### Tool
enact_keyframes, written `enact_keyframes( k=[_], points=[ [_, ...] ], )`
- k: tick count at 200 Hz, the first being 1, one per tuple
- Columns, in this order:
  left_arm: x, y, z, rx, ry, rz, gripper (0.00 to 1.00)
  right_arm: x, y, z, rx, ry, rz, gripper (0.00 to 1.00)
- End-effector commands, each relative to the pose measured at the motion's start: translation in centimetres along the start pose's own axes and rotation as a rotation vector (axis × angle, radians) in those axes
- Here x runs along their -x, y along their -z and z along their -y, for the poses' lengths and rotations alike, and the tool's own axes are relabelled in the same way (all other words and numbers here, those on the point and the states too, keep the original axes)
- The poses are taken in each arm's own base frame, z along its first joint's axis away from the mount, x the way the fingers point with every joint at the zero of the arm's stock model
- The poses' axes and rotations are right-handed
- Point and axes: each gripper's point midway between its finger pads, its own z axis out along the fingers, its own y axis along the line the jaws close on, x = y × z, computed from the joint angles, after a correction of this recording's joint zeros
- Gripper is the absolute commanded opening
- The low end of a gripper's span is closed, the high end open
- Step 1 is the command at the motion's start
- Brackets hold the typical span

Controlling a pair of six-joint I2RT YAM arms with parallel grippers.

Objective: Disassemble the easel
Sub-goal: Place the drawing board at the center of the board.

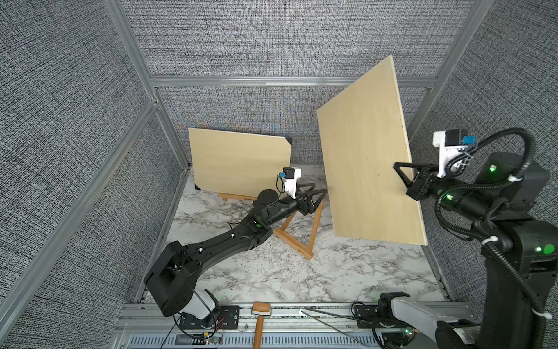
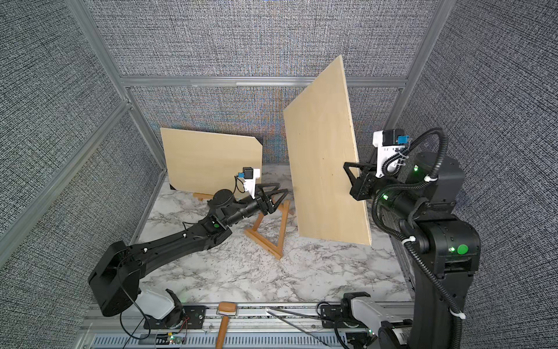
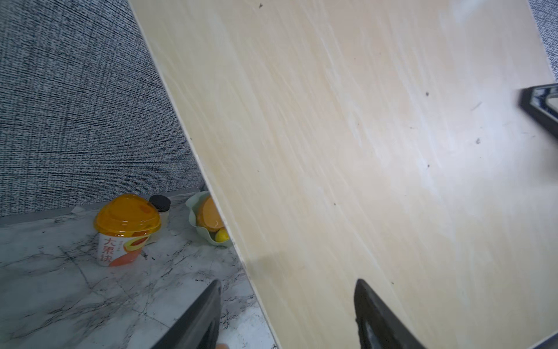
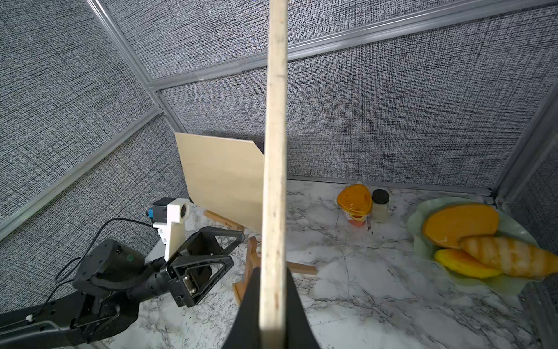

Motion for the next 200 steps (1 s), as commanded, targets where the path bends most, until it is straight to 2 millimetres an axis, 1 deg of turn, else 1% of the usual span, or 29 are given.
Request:
enact_keyframes(
  k=[1,27,58,75,92,126,159,171,200],
  points=[
    [0.2,-1.0,1.5,-0.074,0.036,0.016,0.67,3.5,1.1,-0.8,0.014,0.009,0.139,0.0],
    [-1.2,-2.3,2.5,-0.105,0.067,-0.009,0.66,1.7,1.8,1.6,-0.137,0.009,0.066,0.0],
    [-4.2,-4.1,3.6,-0.117,0.089,-0.079,0.64,-1.1,2.7,4.4,-0.297,0.015,-0.031,0.0],
    [-5.3,-4.6,4.3,-0.131,0.097,-0.099,0.63,-2.9,2.9,5.6,-0.357,0.012,-0.095,0.0],
    [-5.9,-4.8,4.7,-0.132,0.097,-0.109,0.62,-4.6,3.1,6.4,-0.392,0.01,-0.152,0.0],
    [-5.9,-4.3,4.8,-0.11,0.075,-0.117,0.62,-7.7,2.9,7.3,-0.416,-0.011,-0.246,0.0],
    [-5.4,-3.4,4.9,-0.087,0.042,-0.114,0.62,-11.1,1.4,8.5,-0.423,-0.045,-0.33,0.0],
    [-5.4,-3.1,4.9,-0.082,0.033,-0.115,0.62,-11.9,0.7,8.9,-0.415,-0.061,-0.341,0.0],
    [-5.4,-2.1,4.7,-0.062,0.019,-0.12,0.62,-12.7,-1.5,9.4,-0.356,-0.129,-0.326,0.0]
  ],
)
